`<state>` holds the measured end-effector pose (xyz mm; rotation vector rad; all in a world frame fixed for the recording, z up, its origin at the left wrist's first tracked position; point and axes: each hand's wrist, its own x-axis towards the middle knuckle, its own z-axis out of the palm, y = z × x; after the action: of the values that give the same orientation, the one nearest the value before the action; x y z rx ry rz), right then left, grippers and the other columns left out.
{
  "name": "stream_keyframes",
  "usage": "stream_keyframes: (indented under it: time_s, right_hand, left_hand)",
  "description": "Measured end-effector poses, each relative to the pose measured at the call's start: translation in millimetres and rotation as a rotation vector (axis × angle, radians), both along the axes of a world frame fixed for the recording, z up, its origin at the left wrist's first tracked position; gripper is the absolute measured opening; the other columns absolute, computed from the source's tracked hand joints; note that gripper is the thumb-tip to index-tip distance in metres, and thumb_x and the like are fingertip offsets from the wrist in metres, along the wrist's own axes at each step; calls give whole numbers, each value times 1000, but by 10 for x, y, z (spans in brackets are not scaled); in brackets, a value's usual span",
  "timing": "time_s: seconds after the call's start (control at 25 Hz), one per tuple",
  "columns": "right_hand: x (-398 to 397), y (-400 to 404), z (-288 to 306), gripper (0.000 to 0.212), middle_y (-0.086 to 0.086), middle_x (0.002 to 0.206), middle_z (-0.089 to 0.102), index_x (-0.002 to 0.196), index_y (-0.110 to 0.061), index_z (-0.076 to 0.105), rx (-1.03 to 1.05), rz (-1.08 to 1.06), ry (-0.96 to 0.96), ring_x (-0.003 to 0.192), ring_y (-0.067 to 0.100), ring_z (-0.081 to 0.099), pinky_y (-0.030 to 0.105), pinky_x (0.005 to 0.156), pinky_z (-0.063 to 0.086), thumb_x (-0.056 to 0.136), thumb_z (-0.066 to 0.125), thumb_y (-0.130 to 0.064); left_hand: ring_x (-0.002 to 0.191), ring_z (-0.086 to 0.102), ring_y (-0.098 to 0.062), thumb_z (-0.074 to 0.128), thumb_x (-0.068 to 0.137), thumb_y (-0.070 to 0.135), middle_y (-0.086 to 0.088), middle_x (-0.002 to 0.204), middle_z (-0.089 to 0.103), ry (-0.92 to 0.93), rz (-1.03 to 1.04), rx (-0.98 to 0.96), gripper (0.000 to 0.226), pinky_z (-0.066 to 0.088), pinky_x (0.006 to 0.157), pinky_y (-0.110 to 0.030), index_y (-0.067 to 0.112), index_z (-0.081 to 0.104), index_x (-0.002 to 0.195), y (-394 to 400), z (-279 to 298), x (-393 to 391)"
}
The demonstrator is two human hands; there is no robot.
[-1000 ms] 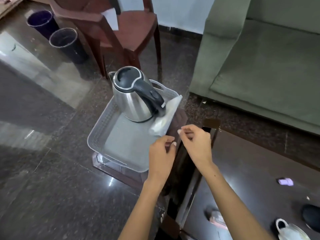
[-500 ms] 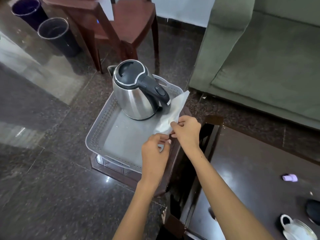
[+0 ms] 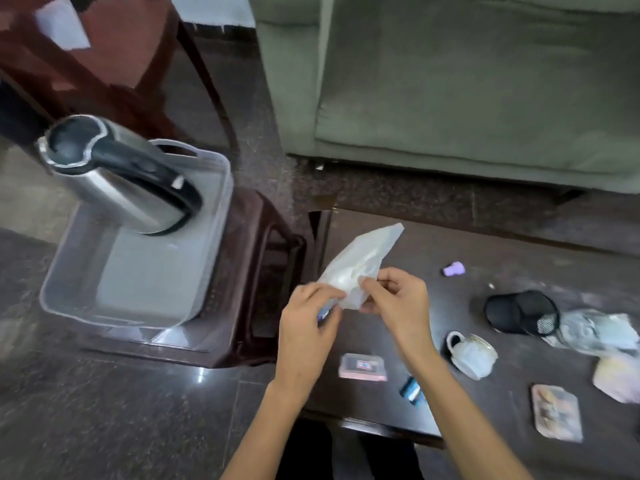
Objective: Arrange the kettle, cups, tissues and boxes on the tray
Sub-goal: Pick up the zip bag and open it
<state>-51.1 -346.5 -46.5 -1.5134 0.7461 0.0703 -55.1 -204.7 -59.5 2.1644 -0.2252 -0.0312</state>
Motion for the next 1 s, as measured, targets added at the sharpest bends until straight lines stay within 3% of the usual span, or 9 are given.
stream_keyframes:
  time_s: [0.16, 0.28, 0.36, 0.48, 0.64, 0.72, 0.8, 0.88, 1.0]
  right_hand:
    - [-547, -569, -140, 15, 4, 74, 72, 80, -11, 69, -55, 33, 16, 70, 15, 70, 28, 63, 57, 90, 60, -18]
    - [-913, -828, -236, 22, -15, 84, 67, 81, -24, 67, -350, 261, -30, 77, 4, 66, 18, 67, 52, 83, 62, -2]
    - [-1105, -941, -275, 26, -19, 92, 63, 90, -26, 68, -557, 480, -73, 81, 2, 63, 21, 67, 52, 74, 64, -6]
    - [-1290, -985, -291, 37, -14, 104, 61, 102, -27, 63, -768, 708, -99, 85, 8, 62, 27, 61, 54, 66, 73, -24]
    - [-1318, -989, -315, 22, -11, 90, 65, 93, -24, 67, -914, 649, -253, 74, 10, 63, 27, 46, 51, 72, 73, -19]
    - [-1276, -1031, -319, 14, -9, 88, 66, 90, -22, 68, -930, 587, -308, 71, 11, 64, 27, 45, 50, 78, 65, -14]
    - [-1195, -1085, -292, 13, -7, 88, 66, 92, -20, 69, -907, 517, -324, 68, 11, 62, 25, 48, 50, 82, 63, -13]
    - [-1082, -1124, -251, 14, -4, 86, 66, 94, -18, 71, -893, 465, -336, 66, 13, 60, 25, 52, 50, 83, 64, -13]
    - [-898, -1137, -226, 10, -6, 83, 70, 90, -17, 69, -786, 366, -302, 69, 9, 64, 29, 60, 52, 80, 68, -15]
  left_hand:
    - [74, 65, -8, 69, 80, 5, 9, 78, 71, 181, 124, -140, 12, 52, 66, -25, 16, 73, 83, -578, -115, -357]
    - [71, 69, -8, 74, 80, 11, 6, 74, 74, 416, 234, -297, 9, 53, 67, -23, 18, 75, 84, -851, -154, -507]
    - [73, 70, -16, 75, 79, 14, 1, 75, 75, 539, 272, -367, 7, 57, 69, -34, 16, 76, 86, -972, -221, -558]
    - [70, 66, -27, 76, 78, 14, -14, 78, 73, 687, 336, -454, 8, 55, 72, -45, 12, 75, 86, -1107, -307, -591]
    - [74, 65, -26, 73, 80, 10, -16, 84, 74, 780, 356, -526, 8, 53, 69, -37, 9, 73, 88, -1237, -265, -607]
    - [82, 70, -25, 69, 84, 9, -11, 90, 75, 774, 266, -522, 12, 55, 76, -38, 10, 73, 95, -1217, -245, -550]
    - [97, 69, -20, 61, 89, 4, -4, 104, 74, 638, 126, -391, 23, 54, 86, -37, 14, 72, 107, -1153, -277, -472]
    - [111, 61, -9, 50, 85, -10, 4, 118, 67, 435, 42, -202, 42, 50, 95, -28, 16, 69, 112, -1098, -255, -429]
    - [110, 57, 2, 52, 74, -9, 15, 111, 67, 298, -81, -156, 48, 42, 94, -12, 20, 72, 107, -1097, -137, -434]
